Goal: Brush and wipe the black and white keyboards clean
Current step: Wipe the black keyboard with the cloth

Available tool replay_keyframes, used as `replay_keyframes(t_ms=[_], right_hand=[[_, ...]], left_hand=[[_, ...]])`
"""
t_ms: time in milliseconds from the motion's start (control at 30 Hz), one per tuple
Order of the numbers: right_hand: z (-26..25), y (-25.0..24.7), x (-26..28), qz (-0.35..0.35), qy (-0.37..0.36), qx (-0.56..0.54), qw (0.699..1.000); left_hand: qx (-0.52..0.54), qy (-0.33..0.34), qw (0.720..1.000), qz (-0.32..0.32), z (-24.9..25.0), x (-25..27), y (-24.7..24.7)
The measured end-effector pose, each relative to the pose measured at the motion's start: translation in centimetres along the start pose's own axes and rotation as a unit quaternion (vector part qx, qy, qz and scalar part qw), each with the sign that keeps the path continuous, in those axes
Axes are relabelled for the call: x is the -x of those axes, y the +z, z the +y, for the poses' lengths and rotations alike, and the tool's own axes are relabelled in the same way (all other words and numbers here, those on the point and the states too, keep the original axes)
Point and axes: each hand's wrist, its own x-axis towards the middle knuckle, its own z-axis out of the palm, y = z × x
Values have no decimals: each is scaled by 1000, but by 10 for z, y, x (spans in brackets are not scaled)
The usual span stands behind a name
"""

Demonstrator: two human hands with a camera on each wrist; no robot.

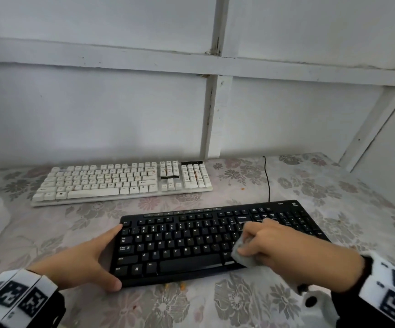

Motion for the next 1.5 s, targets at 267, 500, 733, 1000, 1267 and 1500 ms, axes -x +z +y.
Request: replay_keyframes(t_ms=[267,500,733,1000,1267,1500], right_hand=[[-4,20,-3,-8,-27,-49,998],[11,30,15,22,27,-75,997],[37,23,34,41,87,-118,988],[-15,17,-2,69,23,-159,985],[-20,32,-2,57,84,-61,993],[7,23,20,37,130,-51,989]], left_hand=[[11,1,1000,4,-2,0,-1],[29,5,1000,0,-5,-2,-1],[23,9,1000,0,-5,-3,-2],[19,6,1000,2,-2,-1,-2],[51,12,999,-5,-3,-1,-2],[48,12,999,-8,-4,-3,-2]])
